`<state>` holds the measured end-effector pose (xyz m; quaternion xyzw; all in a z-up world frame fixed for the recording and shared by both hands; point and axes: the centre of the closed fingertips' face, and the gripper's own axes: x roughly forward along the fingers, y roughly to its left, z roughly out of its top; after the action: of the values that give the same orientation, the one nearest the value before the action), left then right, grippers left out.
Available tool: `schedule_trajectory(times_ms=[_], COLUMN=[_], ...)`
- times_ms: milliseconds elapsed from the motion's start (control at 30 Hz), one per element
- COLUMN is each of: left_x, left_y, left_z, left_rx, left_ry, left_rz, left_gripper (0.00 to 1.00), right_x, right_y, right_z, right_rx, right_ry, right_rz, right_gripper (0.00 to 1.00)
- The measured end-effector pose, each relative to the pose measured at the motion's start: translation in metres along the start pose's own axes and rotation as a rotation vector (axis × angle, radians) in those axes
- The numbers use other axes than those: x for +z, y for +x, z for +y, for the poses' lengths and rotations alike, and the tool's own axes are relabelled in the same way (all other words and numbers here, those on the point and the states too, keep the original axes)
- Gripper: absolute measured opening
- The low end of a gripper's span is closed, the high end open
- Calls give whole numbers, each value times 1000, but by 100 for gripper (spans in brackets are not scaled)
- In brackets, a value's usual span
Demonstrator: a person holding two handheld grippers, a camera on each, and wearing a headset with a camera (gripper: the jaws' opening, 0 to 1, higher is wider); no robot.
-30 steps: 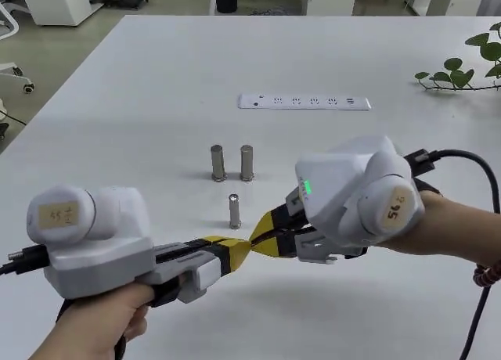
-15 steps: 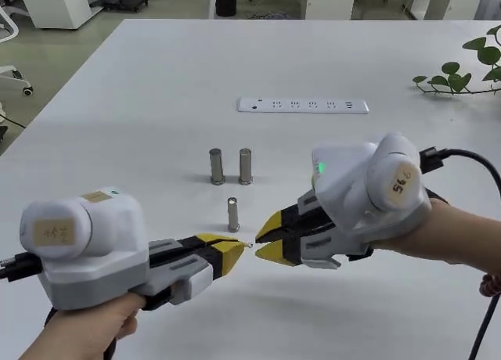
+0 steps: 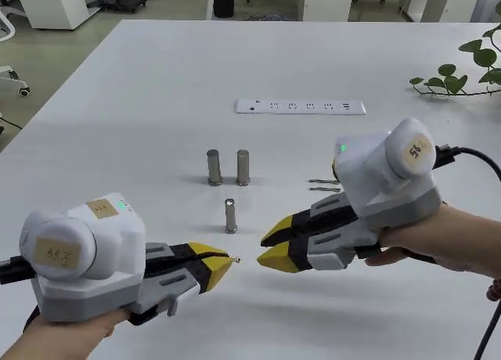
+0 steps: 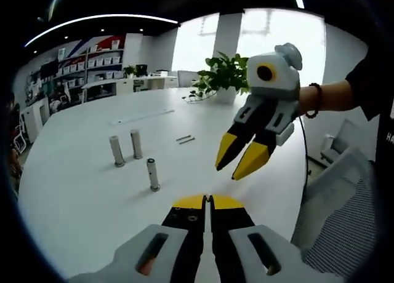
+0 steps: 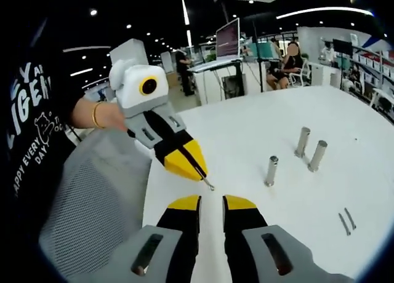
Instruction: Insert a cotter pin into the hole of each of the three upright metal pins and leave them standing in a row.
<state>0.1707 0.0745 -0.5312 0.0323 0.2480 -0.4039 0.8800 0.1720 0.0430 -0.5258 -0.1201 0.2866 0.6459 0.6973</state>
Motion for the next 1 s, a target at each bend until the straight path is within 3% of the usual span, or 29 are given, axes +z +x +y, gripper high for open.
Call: schedule_trajectory(times_ms=[233, 400, 667, 1000], left_x=[-3, 0, -1, 2], left_y=[3, 4, 3, 4], left_z=[-8, -17, -32, -44], left_rx=[-37, -92, -162, -211], left_ry=[40, 61, 108, 137], left_rz=[14, 5, 8, -10], left_gripper=[0, 0, 0, 0], right_x=[-10, -18, -22, -25], right_y=[2, 2, 1, 4], right_z=[8, 15, 24, 34], right_rx=[38, 83, 132, 188], right_ry=[18, 44, 58, 35], right_rz=[17, 28, 29, 37], right_gripper=[9, 10, 9, 9])
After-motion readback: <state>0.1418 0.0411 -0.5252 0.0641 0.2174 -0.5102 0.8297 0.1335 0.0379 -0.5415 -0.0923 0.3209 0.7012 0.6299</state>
